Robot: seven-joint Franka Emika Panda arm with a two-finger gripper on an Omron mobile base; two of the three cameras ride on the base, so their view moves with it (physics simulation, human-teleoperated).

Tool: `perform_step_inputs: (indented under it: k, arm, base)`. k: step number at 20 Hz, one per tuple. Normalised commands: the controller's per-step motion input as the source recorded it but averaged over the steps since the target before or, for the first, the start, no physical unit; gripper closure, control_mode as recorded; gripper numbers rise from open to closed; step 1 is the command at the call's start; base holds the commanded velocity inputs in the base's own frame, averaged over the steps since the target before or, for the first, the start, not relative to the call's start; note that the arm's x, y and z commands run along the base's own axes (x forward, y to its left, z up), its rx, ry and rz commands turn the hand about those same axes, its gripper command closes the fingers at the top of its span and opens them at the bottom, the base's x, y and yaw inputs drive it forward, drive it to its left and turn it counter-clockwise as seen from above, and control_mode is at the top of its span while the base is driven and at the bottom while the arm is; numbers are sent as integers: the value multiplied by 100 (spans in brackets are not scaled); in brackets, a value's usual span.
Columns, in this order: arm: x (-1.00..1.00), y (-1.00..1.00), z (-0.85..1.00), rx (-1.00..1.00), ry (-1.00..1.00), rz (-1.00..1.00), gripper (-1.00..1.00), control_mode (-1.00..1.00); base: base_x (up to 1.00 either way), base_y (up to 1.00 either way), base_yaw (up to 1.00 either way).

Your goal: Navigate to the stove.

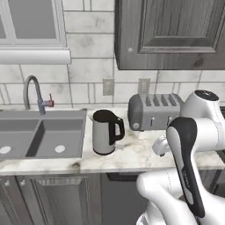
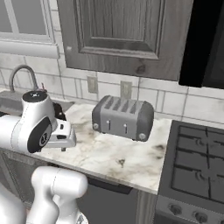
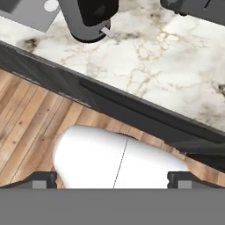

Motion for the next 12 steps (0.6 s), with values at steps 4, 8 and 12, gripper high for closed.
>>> perform_step_inputs:
  k: [4, 8, 12]
  arm:
    - [0, 0, 0, 0, 0, 0, -100, 100]
    - [0, 0, 0, 0, 0, 0, -100, 100]
    - [0, 0, 0, 0, 0, 0, -100, 100]
  base:
    - [-24, -89, 0]
    - [-43, -73, 0]
    - [-63, -60, 0]
